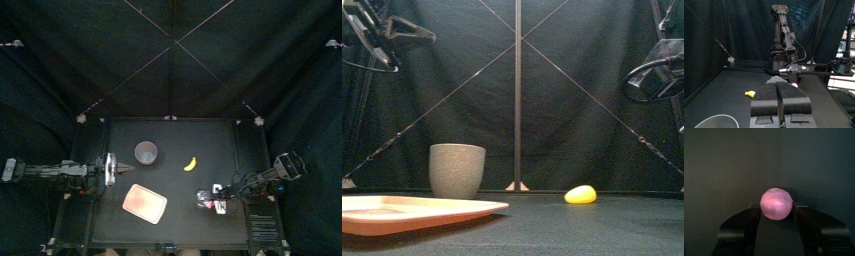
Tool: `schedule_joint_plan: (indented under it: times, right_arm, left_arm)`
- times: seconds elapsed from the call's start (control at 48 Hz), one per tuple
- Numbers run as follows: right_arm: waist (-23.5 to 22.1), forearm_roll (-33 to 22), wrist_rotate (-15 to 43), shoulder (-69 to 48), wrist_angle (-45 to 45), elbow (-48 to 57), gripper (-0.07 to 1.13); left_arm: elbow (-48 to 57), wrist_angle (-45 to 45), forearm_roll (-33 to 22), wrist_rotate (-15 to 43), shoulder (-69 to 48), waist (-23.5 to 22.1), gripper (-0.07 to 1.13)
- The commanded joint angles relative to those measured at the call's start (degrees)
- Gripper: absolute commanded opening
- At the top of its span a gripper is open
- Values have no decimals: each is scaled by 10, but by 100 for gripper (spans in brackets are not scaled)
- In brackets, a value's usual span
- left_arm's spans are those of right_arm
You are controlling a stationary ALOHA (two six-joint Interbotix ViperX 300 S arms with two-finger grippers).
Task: Pick the pink ball then place it on the pink plate
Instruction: Place pink ball on the pink plate
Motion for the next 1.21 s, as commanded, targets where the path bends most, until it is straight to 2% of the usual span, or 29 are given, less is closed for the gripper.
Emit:
schedule_joint_plan:
  times: [0.021,0.188,0.354,0.521,0.667,0.875,1.042,1.208]
  right_arm:
    - [2,0,1,-5,-4,-20,68]
    - [-10,-28,-5,-1,-34,-75,65]
    - [-76,-123,2,47,-122,-161,65]
    - [-128,-166,-7,149,-160,-281,65]
    - [-132,-188,-2,250,-157,-385,65]
    - [-130,-190,-4,359,-115,-506,65]
    - [-130,-192,-7,397,-62,-564,67]
    - [-130,-183,-6,412,-51,-586,76]
  left_arm:
    - [-5,-5,-7,2,4,2,0]
    - [-4,-6,-13,2,3,2,0]
    - [-4,-5,-14,4,3,4,0]
    - [-4,-3,-14,3,3,24,0]
    - [-4,-3,-14,2,3,28,0]
    - [3,-3,-16,1,3,29,0]
    - [8,-3,-23,1,3,29,0]
    - [16,-3,-33,3,3,30,0]
